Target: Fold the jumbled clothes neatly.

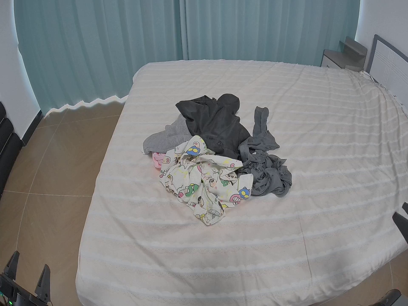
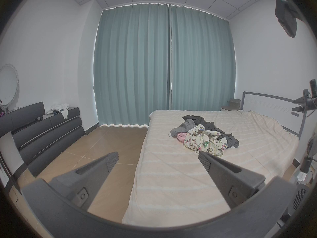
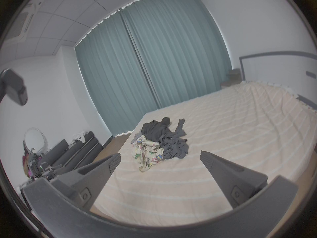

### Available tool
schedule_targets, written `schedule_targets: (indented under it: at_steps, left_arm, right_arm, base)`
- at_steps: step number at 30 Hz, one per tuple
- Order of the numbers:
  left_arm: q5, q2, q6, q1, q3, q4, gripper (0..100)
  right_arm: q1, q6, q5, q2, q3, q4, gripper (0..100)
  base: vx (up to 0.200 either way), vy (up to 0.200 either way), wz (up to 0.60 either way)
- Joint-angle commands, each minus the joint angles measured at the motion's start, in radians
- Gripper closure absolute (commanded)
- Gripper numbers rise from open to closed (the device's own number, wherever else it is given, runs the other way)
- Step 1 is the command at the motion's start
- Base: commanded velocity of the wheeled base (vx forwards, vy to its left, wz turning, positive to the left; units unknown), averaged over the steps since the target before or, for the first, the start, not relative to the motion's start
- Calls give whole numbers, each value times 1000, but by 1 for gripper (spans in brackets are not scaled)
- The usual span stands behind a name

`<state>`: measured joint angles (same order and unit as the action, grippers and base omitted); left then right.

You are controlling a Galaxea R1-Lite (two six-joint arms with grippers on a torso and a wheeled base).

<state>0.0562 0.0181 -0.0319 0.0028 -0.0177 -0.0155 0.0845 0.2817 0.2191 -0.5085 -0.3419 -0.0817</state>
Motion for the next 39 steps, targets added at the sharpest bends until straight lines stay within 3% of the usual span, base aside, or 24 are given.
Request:
schedule_targets:
  at_steps: [1,6,11,20,27,39]
  left_arm:
    - [1,-12,0,0,13,0,0]
    - [1,-12,-2,0,13,0,0]
    - [1,-12,-2,0,13,0,0]
    - [1,-12,-2,0,13,0,0]
    - [1,-12,-2,0,13,0,0]
    - [1,-12,-2,0,13,0,0]
  right_arm:
    - [258,274,54,-1016,-190,-417,0]
    - [373,390,-52,-1297,-312,-526,0]
    - [434,455,-103,-1532,-471,-533,0]
    - [466,487,-110,-1742,-634,-523,0]
    - [454,488,-167,-1883,-773,-506,0]
    - [449,494,-185,-1915,-809,-517,0]
  base:
    - [0,0,0]
    - [0,0,0]
    - [0,0,0]
    - [0,0,0]
    - [0,0,0]
    - [0,0,0]
